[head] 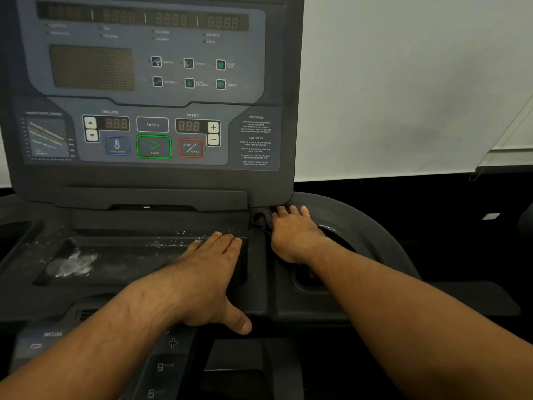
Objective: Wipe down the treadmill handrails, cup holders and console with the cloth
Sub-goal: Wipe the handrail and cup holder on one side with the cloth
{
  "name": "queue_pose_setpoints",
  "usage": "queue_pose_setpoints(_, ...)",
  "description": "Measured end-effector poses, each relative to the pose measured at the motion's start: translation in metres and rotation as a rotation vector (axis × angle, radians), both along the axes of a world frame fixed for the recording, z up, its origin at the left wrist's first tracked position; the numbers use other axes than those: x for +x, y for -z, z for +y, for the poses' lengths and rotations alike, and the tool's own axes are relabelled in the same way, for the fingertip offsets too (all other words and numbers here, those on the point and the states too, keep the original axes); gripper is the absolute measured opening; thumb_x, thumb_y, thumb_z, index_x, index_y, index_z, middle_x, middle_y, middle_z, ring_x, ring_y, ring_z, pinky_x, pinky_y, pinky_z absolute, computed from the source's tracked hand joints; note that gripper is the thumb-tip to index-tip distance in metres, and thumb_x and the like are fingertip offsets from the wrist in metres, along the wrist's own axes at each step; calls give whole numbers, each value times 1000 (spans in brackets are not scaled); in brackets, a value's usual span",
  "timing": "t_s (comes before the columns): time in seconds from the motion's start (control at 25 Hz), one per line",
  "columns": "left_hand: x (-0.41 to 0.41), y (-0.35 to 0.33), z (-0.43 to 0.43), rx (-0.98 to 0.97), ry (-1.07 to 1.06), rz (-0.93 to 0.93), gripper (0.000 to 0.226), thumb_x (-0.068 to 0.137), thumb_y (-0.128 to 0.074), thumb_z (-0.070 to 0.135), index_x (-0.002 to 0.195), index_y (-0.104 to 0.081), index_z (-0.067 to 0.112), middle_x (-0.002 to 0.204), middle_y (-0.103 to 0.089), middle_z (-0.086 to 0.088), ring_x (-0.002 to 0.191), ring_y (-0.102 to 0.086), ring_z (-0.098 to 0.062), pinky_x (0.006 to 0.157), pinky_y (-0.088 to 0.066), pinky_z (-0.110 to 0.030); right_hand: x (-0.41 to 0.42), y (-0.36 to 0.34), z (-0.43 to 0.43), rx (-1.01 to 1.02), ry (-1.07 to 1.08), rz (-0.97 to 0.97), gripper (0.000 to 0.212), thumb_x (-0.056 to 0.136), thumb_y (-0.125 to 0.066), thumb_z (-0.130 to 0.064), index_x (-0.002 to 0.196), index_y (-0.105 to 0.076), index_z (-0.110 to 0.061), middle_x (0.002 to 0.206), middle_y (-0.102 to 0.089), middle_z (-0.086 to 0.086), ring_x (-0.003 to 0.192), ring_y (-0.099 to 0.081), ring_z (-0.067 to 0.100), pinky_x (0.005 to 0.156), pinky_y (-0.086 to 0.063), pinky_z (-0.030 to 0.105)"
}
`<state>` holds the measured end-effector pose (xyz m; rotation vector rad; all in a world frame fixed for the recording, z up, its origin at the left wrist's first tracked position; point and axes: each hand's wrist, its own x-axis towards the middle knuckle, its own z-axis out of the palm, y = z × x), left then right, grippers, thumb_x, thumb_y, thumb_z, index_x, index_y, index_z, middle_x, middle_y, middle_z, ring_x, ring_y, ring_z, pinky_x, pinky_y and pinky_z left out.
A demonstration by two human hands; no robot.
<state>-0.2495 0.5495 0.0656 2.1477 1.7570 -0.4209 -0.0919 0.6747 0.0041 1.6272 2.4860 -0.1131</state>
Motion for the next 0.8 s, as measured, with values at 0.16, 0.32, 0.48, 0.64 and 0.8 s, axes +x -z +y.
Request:
queue_pose_setpoints(0.16,7,4,-9,11,3,-27,137,64,-74,69,153,14,16,162,15,2,148,15,-16,123,-1,-37,10,2,-24,28,-32,155,53,99,-37,-18,150,-27,-7,159,-20,9,147,-10,30,119,-9,42)
queue_pose_setpoints(0.32,17,2,-5,1,1,42,132,69,-75,63,153,13,13,162,16,-2,148,16,-20,122,2,-39,17,1,-75,-61,-41,276,58,99,-42,-18,153,-20,-11,162,-9,2,149,2,21,120,-10,37)
queue_pose_setpoints(0.48,33,-2,1,20,55,112,129,71,-72,65,154,11,12,163,14,-5,149,14,-22,122,3,-41,42,-2,-117,-17,-188,215,56,100,-44,-23,151,-25,-14,162,-14,2,148,-5,20,119,-5,35)
queue_pose_setpoints(0.64,43,0,4,13,85,127,129,70,-70,68,154,9,10,163,12,-6,149,13,-22,122,1,-43,69,2,-152,78,-273,102,42,83,-53,-21,122,-67,-15,133,-60,4,118,-60,21,100,-48,37)
queue_pose_setpoints(0.8,45,6,4,4,98,94,131,69,-69,71,153,12,12,162,16,-5,148,18,-21,122,4,-45,130,16,-163,116,-14,12,50,75,-39,-28,107,-74,-14,117,-70,6,97,-69,26,90,-44,43)
